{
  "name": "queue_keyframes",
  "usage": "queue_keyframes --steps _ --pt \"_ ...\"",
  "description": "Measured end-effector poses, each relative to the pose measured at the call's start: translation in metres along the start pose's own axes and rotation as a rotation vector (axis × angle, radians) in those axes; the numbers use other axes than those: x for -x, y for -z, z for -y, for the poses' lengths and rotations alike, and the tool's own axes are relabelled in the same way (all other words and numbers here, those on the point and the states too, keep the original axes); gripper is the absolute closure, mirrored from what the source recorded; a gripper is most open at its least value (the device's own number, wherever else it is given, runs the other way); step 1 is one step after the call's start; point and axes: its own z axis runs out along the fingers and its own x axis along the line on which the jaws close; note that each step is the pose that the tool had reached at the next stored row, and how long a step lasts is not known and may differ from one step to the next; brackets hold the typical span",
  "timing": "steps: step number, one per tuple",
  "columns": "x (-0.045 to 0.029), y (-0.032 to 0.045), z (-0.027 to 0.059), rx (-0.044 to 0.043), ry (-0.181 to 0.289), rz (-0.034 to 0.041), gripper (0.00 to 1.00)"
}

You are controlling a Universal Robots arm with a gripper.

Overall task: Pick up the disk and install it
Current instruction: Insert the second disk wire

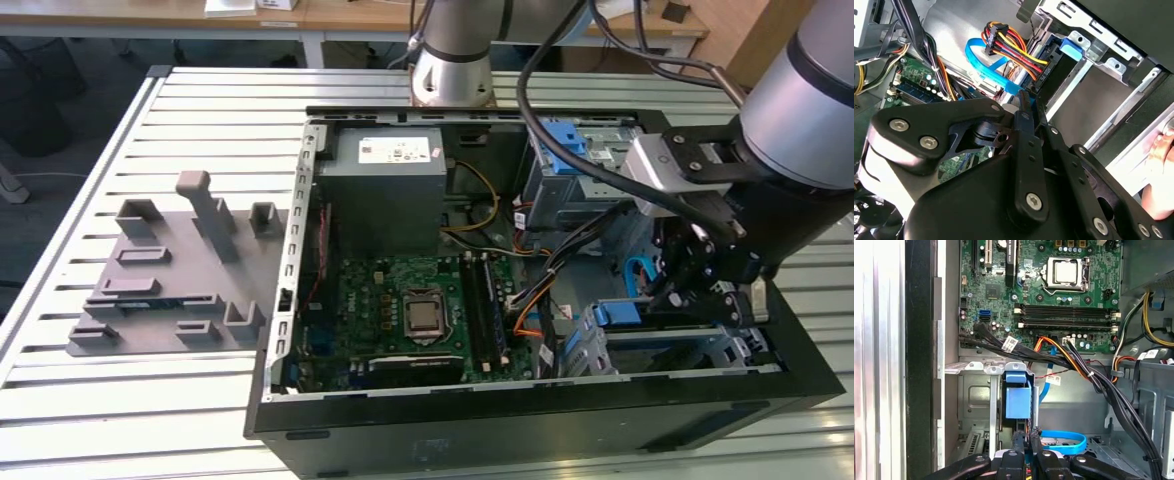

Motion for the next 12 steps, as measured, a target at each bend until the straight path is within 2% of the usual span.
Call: queue_keyframes --steps 4,9,12 --pt "-0.0001 -0.0012 0.0000 -0.0009 0.000 -0.0002 0.84" --pt "-0.0001 -0.0018 0.0000 -0.0076 0.000 -0.0002 0.84" --pt "-0.0001 -0.0026 -0.0001 -0.0086 0.000 0.0001 0.84"
